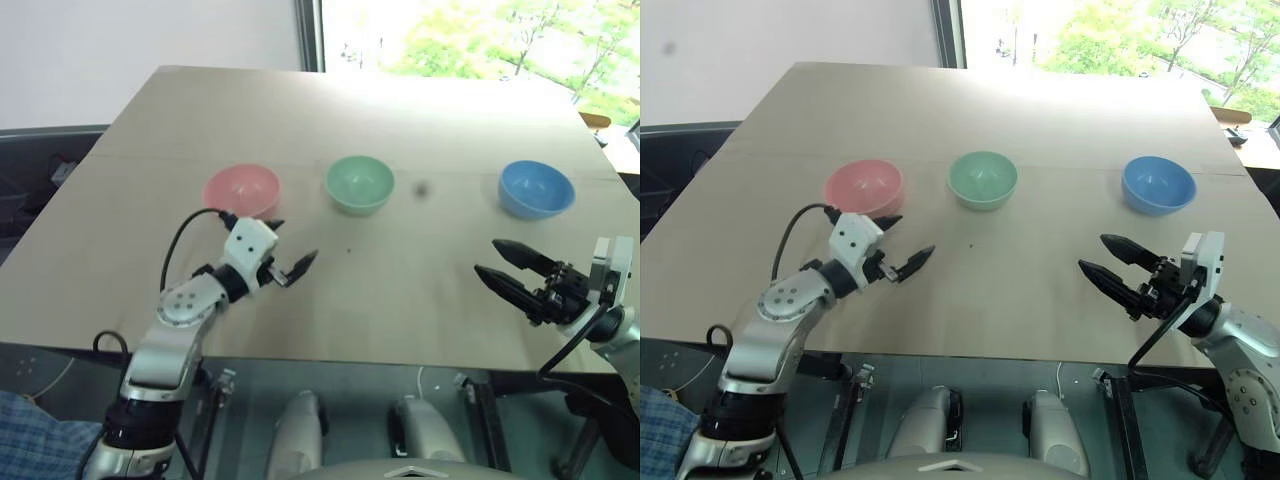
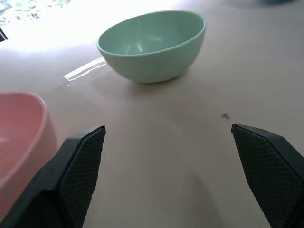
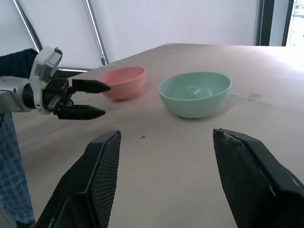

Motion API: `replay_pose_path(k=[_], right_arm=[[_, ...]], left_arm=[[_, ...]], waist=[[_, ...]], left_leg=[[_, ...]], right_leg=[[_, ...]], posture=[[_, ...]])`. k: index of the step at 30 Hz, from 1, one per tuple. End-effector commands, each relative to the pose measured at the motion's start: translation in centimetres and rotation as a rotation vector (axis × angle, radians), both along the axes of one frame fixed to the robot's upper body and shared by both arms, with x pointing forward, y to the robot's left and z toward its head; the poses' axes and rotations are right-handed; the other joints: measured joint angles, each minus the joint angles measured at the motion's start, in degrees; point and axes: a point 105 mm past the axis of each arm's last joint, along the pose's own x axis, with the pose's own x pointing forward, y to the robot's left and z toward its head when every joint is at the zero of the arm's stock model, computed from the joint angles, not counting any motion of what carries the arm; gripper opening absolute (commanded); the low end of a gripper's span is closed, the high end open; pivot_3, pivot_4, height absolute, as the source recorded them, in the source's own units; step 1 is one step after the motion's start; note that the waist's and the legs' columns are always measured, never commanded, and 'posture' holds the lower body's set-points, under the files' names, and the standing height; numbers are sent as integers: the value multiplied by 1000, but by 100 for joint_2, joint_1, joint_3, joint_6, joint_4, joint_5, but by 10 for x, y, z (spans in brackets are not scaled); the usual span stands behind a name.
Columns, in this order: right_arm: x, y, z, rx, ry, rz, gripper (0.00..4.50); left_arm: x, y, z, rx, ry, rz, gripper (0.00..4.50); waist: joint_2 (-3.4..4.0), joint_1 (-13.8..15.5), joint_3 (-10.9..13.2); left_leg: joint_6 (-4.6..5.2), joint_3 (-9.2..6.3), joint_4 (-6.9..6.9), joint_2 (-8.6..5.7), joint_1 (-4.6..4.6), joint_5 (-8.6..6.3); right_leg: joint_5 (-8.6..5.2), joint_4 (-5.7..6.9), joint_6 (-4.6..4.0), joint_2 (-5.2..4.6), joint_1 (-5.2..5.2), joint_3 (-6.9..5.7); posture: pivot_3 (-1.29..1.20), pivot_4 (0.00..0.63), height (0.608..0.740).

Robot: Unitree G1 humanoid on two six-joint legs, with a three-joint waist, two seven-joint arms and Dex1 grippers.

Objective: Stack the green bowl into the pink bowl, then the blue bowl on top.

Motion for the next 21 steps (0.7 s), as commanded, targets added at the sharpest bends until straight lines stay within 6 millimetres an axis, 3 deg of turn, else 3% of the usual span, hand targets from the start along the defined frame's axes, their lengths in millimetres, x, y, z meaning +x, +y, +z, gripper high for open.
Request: replay_pose_path(k=[1,5,9,15,21], right_arm=[[-1,-3,3,-11,-33,-14,3243],[0,-3,1,-13,-31,-22,3243],[1,-5,-1,-21,-34,-33,3243],[1,-7,-3,-36,-30,-47,3243],[1,-8,-4,-43,-29,-57,3243]], left_arm=[[10,-3,22,150,-106,33,4500],[24,6,34,288,-139,100,4500],[38,28,37,295,-118,230,4500],[43,52,25,337,-37,339,4500],[44,62,9,304,71,391,4500]], waist=[[0,5,0],[0,1,0],[0,-1,0],[-1,-3,1],[-1,8,0]], left_leg=[[0,0,-1,0,-1,0],[0,2,0,0,-1,0],[0,1,0,0,-1,0],[0,1,0,1,-3,0],[0,0,1,0,-3,0]], right_leg=[[0,-1,0,0,0,0],[0,0,0,0,0,1],[0,0,0,1,-1,0],[0,1,1,1,-2,0],[0,2,0,0,-2,-1]], posture=[[0,150,740],[0,150,740],[0,150,740],[0,150,740],[0,150,740]])
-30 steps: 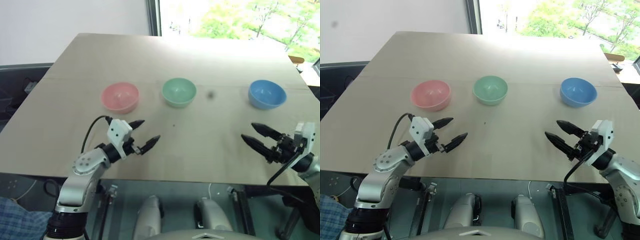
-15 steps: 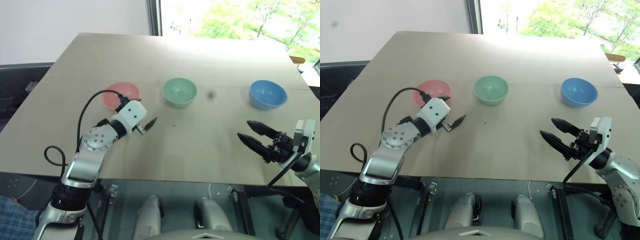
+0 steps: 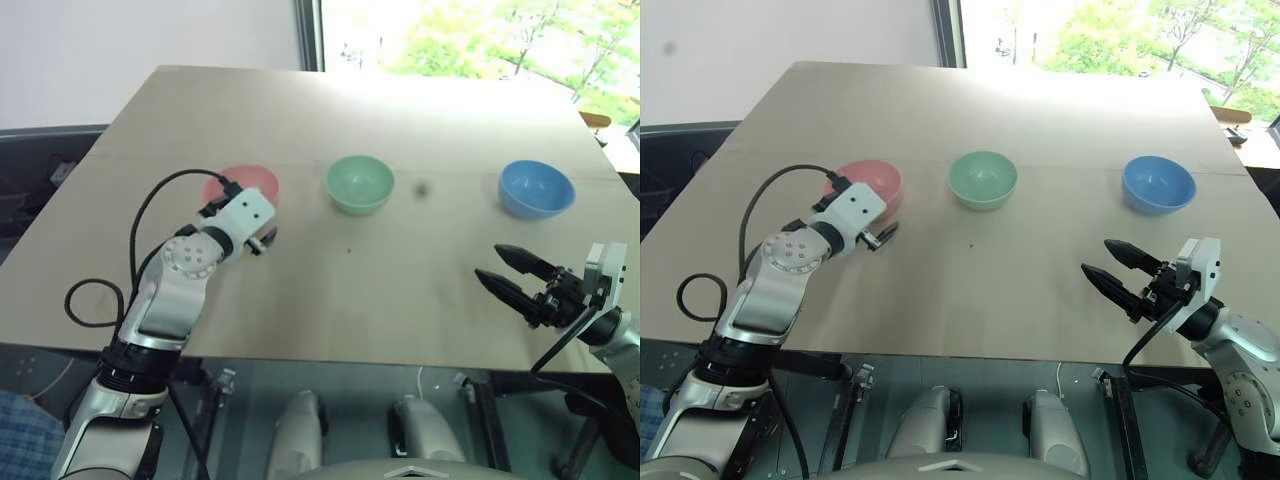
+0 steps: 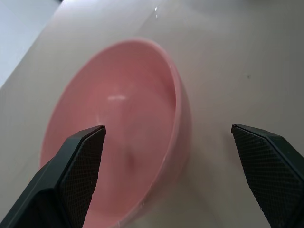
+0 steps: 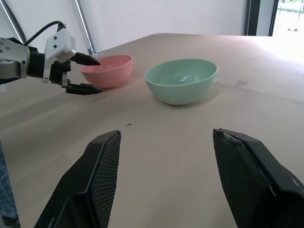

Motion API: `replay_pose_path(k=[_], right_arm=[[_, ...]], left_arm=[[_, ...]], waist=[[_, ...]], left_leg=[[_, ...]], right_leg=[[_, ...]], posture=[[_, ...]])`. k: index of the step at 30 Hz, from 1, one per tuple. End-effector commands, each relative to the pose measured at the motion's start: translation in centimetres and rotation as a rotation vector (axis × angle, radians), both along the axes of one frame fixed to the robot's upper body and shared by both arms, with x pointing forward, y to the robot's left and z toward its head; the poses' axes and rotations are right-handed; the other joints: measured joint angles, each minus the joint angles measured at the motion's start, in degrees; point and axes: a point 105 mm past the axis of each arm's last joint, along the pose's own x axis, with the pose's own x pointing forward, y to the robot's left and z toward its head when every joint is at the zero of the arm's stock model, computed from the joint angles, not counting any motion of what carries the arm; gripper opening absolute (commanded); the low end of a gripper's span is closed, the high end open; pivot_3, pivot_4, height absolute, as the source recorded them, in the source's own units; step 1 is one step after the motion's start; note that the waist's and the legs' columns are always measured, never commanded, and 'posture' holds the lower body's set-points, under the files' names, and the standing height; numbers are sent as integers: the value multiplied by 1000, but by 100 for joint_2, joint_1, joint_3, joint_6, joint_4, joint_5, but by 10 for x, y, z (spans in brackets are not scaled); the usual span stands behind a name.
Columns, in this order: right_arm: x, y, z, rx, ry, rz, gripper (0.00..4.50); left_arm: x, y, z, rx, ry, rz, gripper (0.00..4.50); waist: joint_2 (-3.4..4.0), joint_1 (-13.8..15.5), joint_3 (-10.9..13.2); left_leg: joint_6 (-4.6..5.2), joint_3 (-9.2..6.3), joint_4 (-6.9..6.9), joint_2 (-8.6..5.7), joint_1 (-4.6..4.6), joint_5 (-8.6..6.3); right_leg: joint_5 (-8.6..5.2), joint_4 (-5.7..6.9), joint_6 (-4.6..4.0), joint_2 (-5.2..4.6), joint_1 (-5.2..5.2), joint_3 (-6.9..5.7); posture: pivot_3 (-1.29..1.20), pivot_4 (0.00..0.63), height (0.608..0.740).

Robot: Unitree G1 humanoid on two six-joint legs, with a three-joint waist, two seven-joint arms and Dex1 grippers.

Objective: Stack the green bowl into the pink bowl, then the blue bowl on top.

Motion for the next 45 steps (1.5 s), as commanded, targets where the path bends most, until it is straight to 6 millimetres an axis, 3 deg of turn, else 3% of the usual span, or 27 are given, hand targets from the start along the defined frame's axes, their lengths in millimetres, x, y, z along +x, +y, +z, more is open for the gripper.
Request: replay_pose_path(k=[1,7,24,27,28,30,31,34,36,37,42,45], right_arm=[[-2,-2,7,-6,-40,-7,3243],[-10,-7,10,6,-31,9,3243],[-24,4,34,21,-139,125,3243],[-22,1,32,-10,-138,120,3269],[-21,0,32,-12,-138,115,3269],[-19,-1,30,-30,-136,113,3269],[-19,-1,28,-40,-135,116,3269],[-19,0,27,-41,-134,116,3269],[-18,0,26,-40,-135,114,3269],[-18,1,26,-39,-136,113,3269],[-16,-2,27,-34,-140,97,3269],[-14,-3,27,-37,-140,91,3269]], left_arm=[[2,6,6,-36,-5,46,4500],[3,8,2,-56,23,62,4500],[-2,-5,-6,-53,77,2,4500],[-2,-8,-3,-40,68,-24,3443],[-2,-8,-3,-36,66,-27,3336],[-1,-8,-2,-36,66,-25,2370],[-1,-8,-2,-37,66,-25,2243],[-1,-8,-2,-40,65,-23,879],[-1,-8,-2,-41,65,-22,314],[-1,-8,-1,-42,64,-22,151],[5,-4,6,-65,40,1,151],[10,-12,18,-80,10,-38,151]], waist=[[0,3,0],[0,29,0],[0,61,-1],[0,90,-1],[0,97,0],[0,98,0],[0,98,0],[0,102,0],[0,101,-1],[6,104,-5],[5,105,-4],[4,106,-4]], left_leg=[[0,0,0,0,0,0],[0,-1,1,0,-1,0],[0,-1,4,0,1,0],[0,-1,4,0,1,0],[0,-1,4,0,1,0],[0,-2,5,0,0,0],[0,-2,6,0,0,0],[0,-2,6,0,-1,0],[0,-2,6,-1,-1,0],[0,-3,6,0,-1,0],[0,-4,8,-1,2,0],[0,-4,10,-1,1,0]], right_leg=[[0,0,0,0,0,0],[0,0,0,0,0,-1],[0,2,0,0,1,0],[0,2,0,0,1,-1],[0,2,0,0,1,-1],[0,3,0,0,1,-2],[0,3,0,1,1,-2],[0,2,0,1,1,-2],[0,2,0,1,1,-2],[0,3,0,1,1,-2],[0,5,0,0,4,-3],[0,6,0,1,4,-3]], posture=[[0,150,740],[0,150,740],[0,150,740],[0,150,740],[0,150,740],[0,150,740],[0,150,740],[0,150,740],[0,150,740],[0,150,740],[0,150,740],[0,150,740]])
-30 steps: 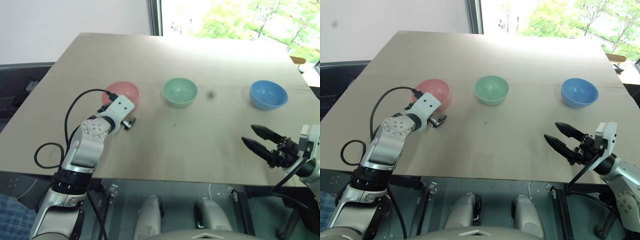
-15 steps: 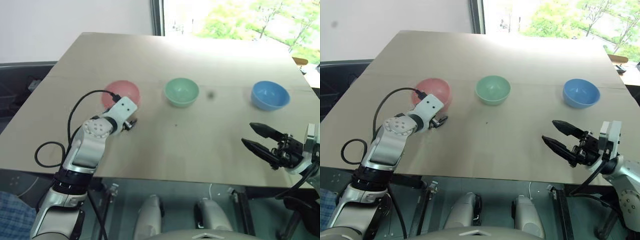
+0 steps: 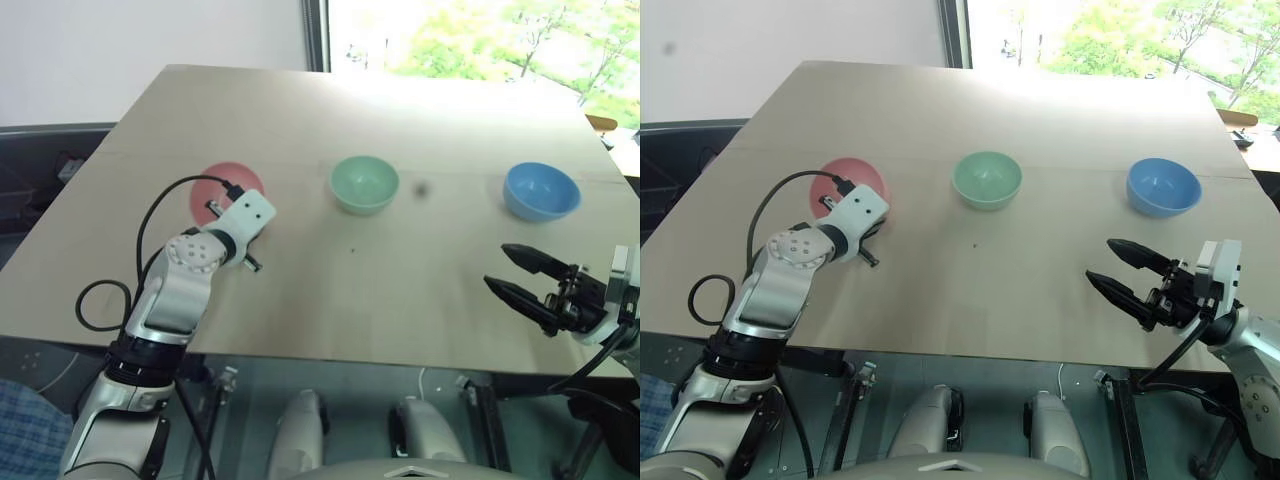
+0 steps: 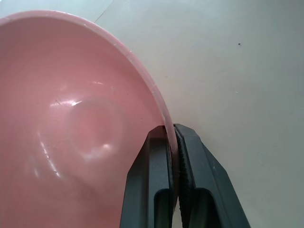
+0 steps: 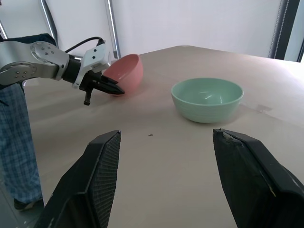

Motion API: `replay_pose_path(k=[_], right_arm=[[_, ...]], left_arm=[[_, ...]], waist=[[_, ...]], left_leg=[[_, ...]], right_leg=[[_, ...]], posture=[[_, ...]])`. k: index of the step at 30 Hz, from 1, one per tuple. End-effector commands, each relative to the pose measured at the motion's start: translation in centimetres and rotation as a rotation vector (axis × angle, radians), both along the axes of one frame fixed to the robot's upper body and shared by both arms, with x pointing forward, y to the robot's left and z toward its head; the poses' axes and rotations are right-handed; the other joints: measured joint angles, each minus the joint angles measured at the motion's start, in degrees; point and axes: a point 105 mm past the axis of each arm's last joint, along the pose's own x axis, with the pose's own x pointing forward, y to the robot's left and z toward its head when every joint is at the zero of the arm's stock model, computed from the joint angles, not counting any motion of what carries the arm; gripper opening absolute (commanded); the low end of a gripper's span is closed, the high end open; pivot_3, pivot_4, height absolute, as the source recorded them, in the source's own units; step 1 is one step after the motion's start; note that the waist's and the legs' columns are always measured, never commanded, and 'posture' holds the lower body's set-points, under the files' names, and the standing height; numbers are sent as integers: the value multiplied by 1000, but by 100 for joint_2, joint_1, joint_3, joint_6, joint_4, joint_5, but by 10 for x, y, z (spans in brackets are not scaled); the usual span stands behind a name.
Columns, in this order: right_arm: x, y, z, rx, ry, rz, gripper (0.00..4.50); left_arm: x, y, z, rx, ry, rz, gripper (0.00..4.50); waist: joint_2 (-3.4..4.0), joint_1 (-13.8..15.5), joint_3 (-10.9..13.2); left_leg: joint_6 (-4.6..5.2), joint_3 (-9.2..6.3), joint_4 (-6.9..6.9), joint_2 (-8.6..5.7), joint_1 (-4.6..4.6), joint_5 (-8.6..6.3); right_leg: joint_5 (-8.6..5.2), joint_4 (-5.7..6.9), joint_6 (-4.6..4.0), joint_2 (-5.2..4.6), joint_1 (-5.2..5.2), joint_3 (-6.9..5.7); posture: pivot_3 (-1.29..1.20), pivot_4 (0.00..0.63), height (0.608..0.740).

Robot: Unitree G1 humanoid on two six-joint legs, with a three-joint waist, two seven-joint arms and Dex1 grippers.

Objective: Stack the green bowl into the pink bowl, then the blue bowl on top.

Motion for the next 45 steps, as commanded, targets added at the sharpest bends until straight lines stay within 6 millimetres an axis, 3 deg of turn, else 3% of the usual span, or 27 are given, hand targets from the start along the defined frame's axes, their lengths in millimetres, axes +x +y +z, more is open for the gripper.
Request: replay_pose_path(k=[1,4,8,12,17,28,36,45], right_arm=[[1,-3,8,-5,-44,-6,3269],[1,-2,8,-9,-42,-3,3269],[1,-3,8,-10,-47,-8,3269],[1,-3,7,-10,-46,-13,3269],[-1,-3,4,-9,-42,-25,3269],[0,-2,1,-9,-44,-43,3269],[2,-1,0,-9,-46,-46,3269],[2,-1,-1,-11,-48,-55,3269]], left_arm=[[7,-13,28,-39,-85,-69,151],[5,-45,52,-7,-177,-240,151],[-16,-98,78,-15,-258,-512,151],[-50,-132,78,56,-274,-790,151],[-68,-131,55,209,-194,-973,151],[-73,-121,18,338,-76,-1077,151],[-65,-136,8,476,-206,-1174,151],[-59,-149,9,503,-300,-1213,151]], waist=[[0,0,0],[-4,17,3],[-4,13,2],[-1,-12,2],[1,-17,1],[0,3,1],[0,13,1],[1,6,0]], left_leg=[[0,0,0,0,0,0],[0,-6,3,-1,-8,0],[0,-5,3,-2,-9,0],[0,-2,2,-2,-5,0],[0,0,1,0,3,0],[0,-1,6,0,-2,0],[0,-1,8,-1,-3,0],[0,-1,8,0,-2,0]], right_leg=[[0,0,0,0,0,0],[0,-2,0,0,0,-6],[0,-4,0,0,0,-5],[0,-3,0,0,0,0],[0,3,0,5,1,4],[0,0,0,4,1,2],[0,0,0,4,2,2],[0,1,1,4,2,2]], posture=[[0,150,740],[0,150,740],[0,150,740],[0,150,740],[0,150,740],[0,150,740],[0,150,740],[0,150,740]])
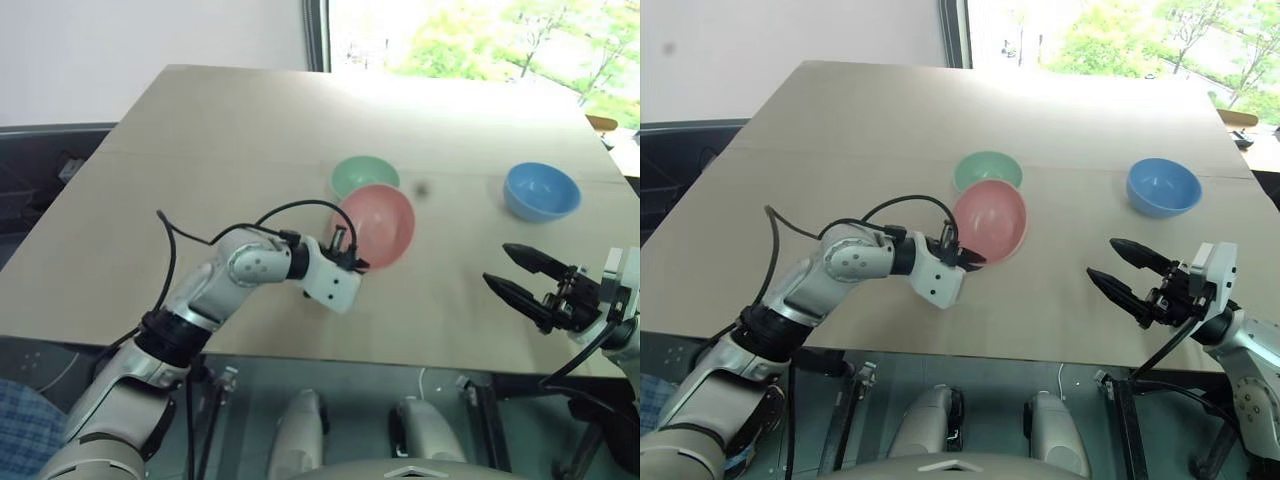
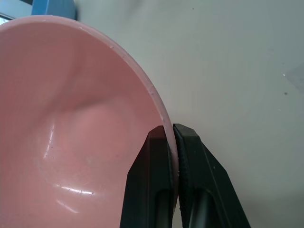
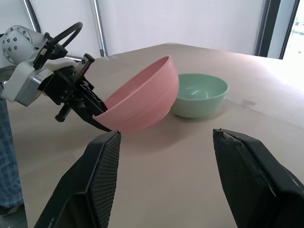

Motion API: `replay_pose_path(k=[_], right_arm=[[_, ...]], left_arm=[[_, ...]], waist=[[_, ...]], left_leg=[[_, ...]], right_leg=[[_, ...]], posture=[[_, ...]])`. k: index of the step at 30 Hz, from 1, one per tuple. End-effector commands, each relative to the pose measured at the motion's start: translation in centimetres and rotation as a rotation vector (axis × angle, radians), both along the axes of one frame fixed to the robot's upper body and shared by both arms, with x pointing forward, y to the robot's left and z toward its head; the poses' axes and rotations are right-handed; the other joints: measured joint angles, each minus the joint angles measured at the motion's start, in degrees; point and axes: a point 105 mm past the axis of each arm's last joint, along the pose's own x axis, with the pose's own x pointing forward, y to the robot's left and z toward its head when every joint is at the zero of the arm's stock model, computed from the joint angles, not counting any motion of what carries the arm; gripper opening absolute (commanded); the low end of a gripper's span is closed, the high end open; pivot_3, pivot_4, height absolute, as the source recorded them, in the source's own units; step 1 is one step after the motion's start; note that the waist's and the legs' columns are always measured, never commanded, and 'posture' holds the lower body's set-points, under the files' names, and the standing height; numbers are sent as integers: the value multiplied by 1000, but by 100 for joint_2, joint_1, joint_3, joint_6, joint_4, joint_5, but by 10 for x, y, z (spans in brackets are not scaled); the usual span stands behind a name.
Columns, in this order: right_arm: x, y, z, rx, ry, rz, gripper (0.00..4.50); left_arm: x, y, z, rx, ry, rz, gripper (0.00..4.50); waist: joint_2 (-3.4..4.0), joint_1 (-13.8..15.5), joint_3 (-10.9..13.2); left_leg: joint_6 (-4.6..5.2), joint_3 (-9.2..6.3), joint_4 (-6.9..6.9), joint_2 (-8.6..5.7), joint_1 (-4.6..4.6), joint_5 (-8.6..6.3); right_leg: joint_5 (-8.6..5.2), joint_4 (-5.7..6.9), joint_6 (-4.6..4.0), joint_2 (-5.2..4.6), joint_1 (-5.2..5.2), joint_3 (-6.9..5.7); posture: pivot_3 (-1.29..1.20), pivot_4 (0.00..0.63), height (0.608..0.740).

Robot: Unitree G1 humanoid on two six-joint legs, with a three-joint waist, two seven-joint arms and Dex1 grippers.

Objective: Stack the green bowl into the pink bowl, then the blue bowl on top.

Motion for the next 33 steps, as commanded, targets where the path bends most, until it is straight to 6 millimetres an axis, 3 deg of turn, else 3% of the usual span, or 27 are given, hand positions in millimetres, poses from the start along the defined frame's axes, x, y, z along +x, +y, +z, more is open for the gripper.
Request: replay_pose_path(k=[1,10,11,12,15,20,21,22,28,33], right_arm=[[-1,1,7,-7,-44,-1,3269],[-1,1,5,-5,-49,-16,3269],[-1,1,5,-6,-50,-17,3269],[-1,1,5,-6,-49,-17,3269],[-1,0,4,-8,-48,-21,3269],[-1,0,3,-9,-45,-24,3269],[-1,0,3,-9,-44,-24,3269],[-1,0,3,-8,-44,-24,3269],[-1,-1,2,-9,-41,-24,3269],[1,-2,0,-11,-42,-27,3269]], left_arm=[[2,-8,11,-38,-69,-38,151],[-7,-22,10,-73,-27,-100,151],[-8,-23,10,-82,-25,-104,787],[-8,-24,11,-86,-23,-108,962],[-9,-25,12,-87,-18,-114,2195],[-10,-22,12,-87,-3,-118,3677],[-10,-21,12,-88,2,-114,3772],[-10,-20,12,-94,8,-108,4321],[-1,-5,21,-98,31,-41,4417],[18,16,35,-56,13,38,4417]], waist=[[0,2,0],[0,2,0],[0,2,0],[0,2,0],[0,1,0],[1,1,-1],[1,2,-1],[1,1,-1],[1,0,-1],[1,4,-1]], left_leg=[[0,0,0,0,0,0],[0,0,0,0,0,0],[0,0,0,0,0,0],[0,0,0,0,0,0],[0,0,0,0,0,0],[0,0,0,0,0,0],[0,0,0,0,0,0],[0,0,0,0,0,0],[0,0,0,0,1,0],[0,0,0,0,1,0]], right_leg=[[0,0,0,0,0,0],[0,0,0,0,0,0],[0,0,0,0,0,0],[0,0,0,0,0,0],[0,1,0,0,0,0],[0,1,0,0,0,0],[0,1,0,0,0,0],[0,1,0,0,0,0],[0,1,0,0,0,0],[0,2,0,0,1,-1]], posture=[[0,150,740],[0,150,740],[0,150,740],[0,150,740],[0,150,740],[0,150,740],[0,150,740],[0,150,740],[0,150,740],[0,150,740]])
